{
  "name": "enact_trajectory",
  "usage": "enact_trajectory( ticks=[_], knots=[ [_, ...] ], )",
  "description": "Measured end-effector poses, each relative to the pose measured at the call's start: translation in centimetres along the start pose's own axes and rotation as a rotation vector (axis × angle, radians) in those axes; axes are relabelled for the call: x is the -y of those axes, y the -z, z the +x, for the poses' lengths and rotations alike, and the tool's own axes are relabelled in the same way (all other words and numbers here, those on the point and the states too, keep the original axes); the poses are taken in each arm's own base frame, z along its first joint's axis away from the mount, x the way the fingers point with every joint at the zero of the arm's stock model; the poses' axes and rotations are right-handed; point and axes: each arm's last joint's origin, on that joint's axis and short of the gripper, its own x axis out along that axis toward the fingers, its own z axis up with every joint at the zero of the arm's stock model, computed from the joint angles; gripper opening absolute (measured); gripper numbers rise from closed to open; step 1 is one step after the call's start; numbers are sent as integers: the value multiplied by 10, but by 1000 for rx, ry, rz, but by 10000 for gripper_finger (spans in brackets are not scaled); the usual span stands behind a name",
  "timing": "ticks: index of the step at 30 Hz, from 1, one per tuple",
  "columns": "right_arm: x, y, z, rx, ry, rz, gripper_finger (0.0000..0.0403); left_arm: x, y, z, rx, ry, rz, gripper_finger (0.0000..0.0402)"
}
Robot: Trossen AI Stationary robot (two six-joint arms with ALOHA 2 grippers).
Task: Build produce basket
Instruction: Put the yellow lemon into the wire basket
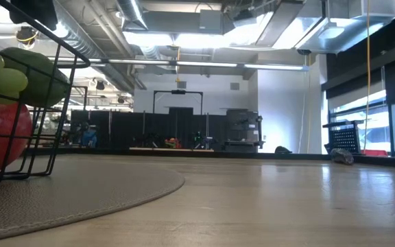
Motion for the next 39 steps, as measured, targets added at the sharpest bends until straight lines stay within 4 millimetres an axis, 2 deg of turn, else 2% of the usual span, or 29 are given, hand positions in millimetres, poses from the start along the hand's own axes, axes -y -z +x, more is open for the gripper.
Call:
enact_trajectory(
  ticks=[5,9,14,22,27,31,39],
  knots=[
    [-5,26,-1,-90,-30,103,119,0,0,0,3,-3,-5,71],
    [-14,53,-1,-234,-84,305,119,0,0,0,1,0,9,71],
    [-36,83,4,-415,-87,470,119,5,-3,5,-28,60,136,71],
    [-59,121,11,-502,15,551,120,17,-12,11,-20,290,401,71],
    [-61,129,18,-516,63,578,119,23,-11,11,-24,495,578,71],
    [-60,132,22,-504,87,571,119,25,-11,10,-23,577,638,71],
    [-69,132,33,-465,20,591,119,25,-10,10,-30,579,639,71]
  ],
)
